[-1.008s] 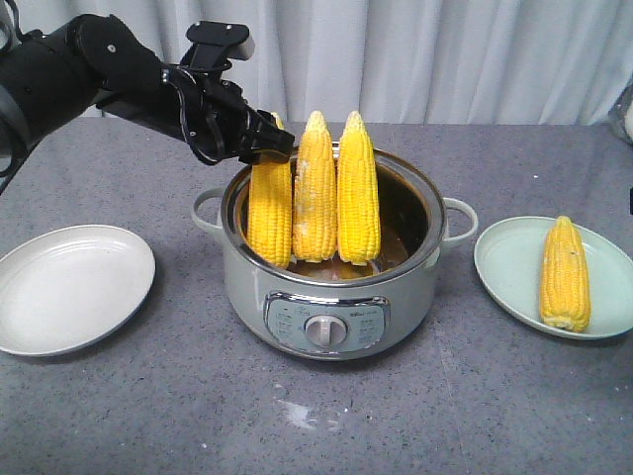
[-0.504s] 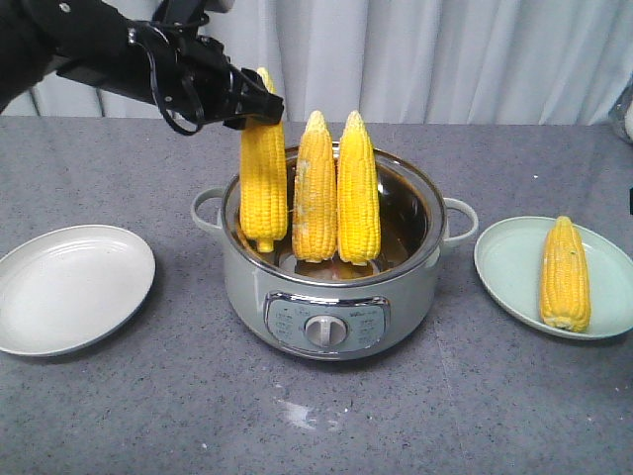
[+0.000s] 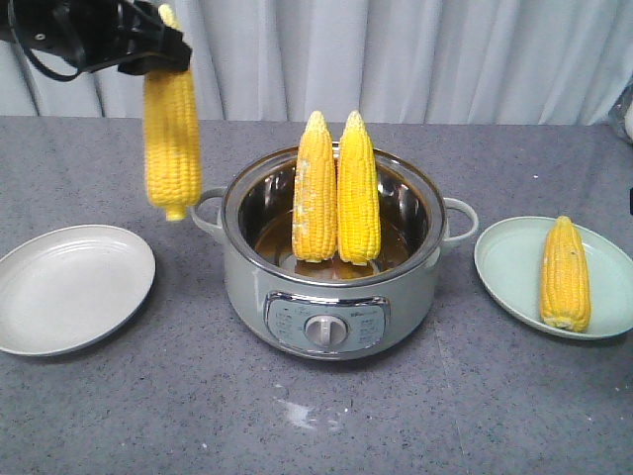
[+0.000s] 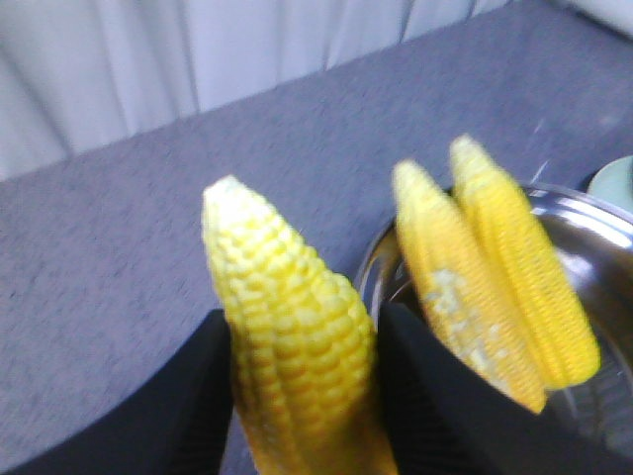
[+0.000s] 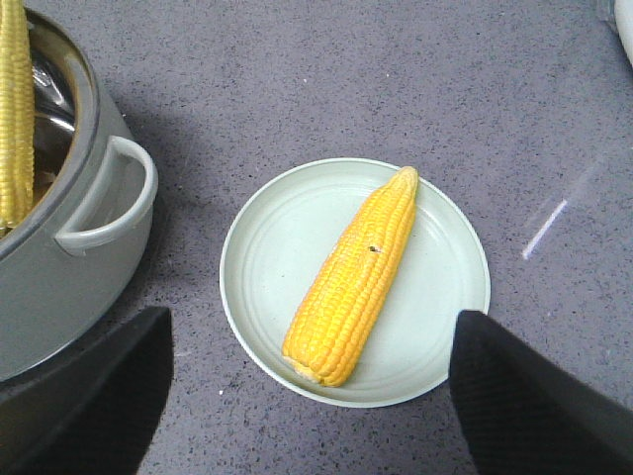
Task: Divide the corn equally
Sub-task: 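Lift the cob out of the pot and carry it toward the cream plate, then lower the cob onto the cream plate and open the left gripper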
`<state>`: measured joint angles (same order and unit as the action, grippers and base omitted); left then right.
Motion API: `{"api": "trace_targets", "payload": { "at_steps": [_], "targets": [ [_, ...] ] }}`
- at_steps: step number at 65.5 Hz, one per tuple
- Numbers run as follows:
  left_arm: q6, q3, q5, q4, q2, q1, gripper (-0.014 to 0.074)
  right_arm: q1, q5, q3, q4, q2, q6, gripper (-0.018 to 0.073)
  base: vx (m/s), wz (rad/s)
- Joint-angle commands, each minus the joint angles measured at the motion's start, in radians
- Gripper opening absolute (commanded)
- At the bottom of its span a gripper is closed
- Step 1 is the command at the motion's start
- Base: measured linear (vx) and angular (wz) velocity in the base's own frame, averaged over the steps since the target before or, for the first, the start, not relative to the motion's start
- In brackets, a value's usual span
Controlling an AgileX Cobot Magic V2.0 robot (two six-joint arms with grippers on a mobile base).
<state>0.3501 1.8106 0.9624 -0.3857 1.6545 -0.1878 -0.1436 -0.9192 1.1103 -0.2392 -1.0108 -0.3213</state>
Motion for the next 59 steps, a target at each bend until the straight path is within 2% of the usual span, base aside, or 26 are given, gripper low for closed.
{"api": "trace_targets", "payload": {
  "at_steps": [1,9,20,27,59],
  "targets": [
    [-0.082,0.031,0.019,0.084,-0.041,0.039,0.0209,-0.001,0.054,0.027,-0.011,0.012,-0.009,0.0562,0.0,0.0],
    [-0.149,0.031,0.095,0.205,-0.039,0.08,0.0209,-0.001,0.055,0.027,-0.014,0.012,-0.009,0.0562,0.0,0.0],
    [-0.156,0.031,0.219,0.314,-0.027,0.102,0.0209,-0.001,0.055,0.027,-0.014,0.012,-0.009,0.0562,0.0,0.0],
    [-0.171,0.031,0.251,0.386,0.003,0.102,0.0209,-0.001,0.055,0.027,-0.016,0.012,-0.009,0.0562,0.0,0.0],
    [-0.196,0.031,0.29,0.418,0.202,0.102,0.0216,-0.001,0.055,0.027,-0.022,0.012,-0.009,0.0562,0.0,0.0]
  ]
}}
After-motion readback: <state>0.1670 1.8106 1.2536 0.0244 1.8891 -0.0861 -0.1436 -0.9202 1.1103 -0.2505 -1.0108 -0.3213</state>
